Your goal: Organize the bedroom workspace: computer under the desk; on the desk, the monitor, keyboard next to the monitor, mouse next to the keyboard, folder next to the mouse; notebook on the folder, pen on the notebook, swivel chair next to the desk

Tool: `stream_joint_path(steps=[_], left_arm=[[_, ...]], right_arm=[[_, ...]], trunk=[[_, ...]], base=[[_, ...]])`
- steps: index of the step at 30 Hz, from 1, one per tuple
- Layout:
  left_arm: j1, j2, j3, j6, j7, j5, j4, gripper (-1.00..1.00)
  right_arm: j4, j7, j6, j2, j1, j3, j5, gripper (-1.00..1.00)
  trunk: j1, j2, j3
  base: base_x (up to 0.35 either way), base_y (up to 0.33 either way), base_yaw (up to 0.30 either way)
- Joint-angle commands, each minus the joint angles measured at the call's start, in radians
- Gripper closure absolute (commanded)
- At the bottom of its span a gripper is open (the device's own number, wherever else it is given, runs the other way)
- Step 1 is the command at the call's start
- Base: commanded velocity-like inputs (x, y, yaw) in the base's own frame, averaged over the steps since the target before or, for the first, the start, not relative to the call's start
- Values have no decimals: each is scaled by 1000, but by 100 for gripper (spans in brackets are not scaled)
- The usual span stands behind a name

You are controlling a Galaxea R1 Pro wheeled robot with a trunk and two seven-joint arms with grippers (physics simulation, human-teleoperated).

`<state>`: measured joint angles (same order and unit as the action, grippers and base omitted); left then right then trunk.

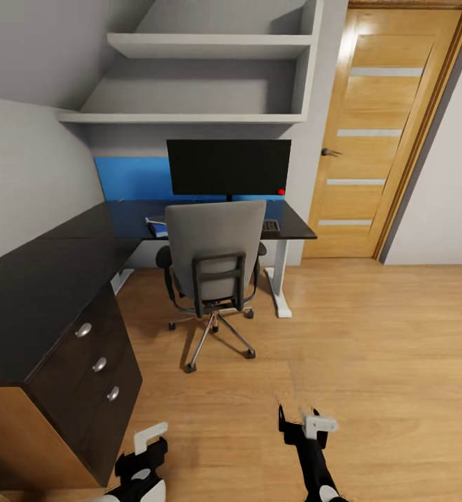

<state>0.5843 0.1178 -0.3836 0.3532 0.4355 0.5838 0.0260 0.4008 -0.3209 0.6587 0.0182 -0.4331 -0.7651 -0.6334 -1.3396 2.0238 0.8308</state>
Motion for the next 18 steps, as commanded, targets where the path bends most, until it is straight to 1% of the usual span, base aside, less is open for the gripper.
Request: stream_joint_path(steps=[1,2,3,5,8,12,18], left_arm=[[-7,1,-9,4,4,7,-1,-100],[-14,1,-9,5,5,7,-2,-100],[-44,0,-8,9,6,7,-3,-100],[-66,0,-8,10,6,6,-4,-100],[-89,-1,-9,11,6,6,-4,-100],[-135,-5,-10,12,6,5,-4,-100],[-184,-9,-11,12,6,3,-4,-100]], right_arm=[[-15,-8,17,1,2,-9,-4,-100],[-32,-7,31,0,5,-9,-4,-100],[-101,-2,75,-1,11,-11,-5,-100],[-141,0,90,-2,14,-14,-6,-100],[-165,4,97,-3,15,-15,-6,-100],[-203,8,102,-4,16,-17,-6,-100],[-228,9,100,-4,16,-17,-7,-100]], trunk=[[4,-7,-2],[8,-14,-5],[12,-21,-9],[19,-35,-15],[31,-56,-24],[46,-84,-37],[69,-126,-56]], base=[[0,0,0],[0,0,0],[0,0,0],[0,0,0],[0,0,0],[0,0,0],[0,0,0]])
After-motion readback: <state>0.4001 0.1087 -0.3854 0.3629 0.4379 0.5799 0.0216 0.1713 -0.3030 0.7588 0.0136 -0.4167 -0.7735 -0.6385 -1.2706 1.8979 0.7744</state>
